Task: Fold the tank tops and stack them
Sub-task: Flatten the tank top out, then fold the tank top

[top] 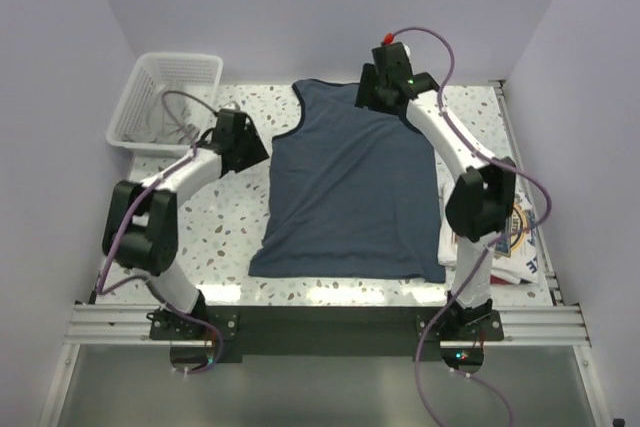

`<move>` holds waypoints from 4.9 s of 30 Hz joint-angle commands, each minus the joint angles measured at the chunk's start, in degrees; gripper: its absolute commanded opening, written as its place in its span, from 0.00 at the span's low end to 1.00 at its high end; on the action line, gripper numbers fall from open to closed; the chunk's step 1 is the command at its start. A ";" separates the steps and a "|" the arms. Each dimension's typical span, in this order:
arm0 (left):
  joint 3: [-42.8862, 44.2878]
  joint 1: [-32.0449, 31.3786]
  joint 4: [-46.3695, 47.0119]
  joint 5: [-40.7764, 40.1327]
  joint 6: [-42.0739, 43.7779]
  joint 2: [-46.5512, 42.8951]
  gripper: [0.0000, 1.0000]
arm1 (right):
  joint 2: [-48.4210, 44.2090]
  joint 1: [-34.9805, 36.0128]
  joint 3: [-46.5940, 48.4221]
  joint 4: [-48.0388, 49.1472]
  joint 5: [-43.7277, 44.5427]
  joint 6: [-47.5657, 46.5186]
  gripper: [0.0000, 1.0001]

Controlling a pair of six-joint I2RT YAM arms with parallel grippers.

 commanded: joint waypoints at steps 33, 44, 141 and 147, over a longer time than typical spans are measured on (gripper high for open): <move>32.11 3.56 6.05 1.83 16.38 35.19 0.12 | -13.42 56.71 -30.10 9.44 13.51 15.08 0.43; 32.37 5.05 6.59 2.89 16.55 34.57 0.12 | -1.11 62.16 -19.46 9.89 17.55 14.29 0.37; 47.32 -7.86 3.78 -0.45 6.53 40.81 0.00 | -41.18 51.18 -75.70 31.42 -2.83 32.39 0.00; 48.11 -8.74 3.87 -0.36 6.71 40.90 0.00 | -41.18 51.18 -77.28 32.47 -2.48 33.18 0.00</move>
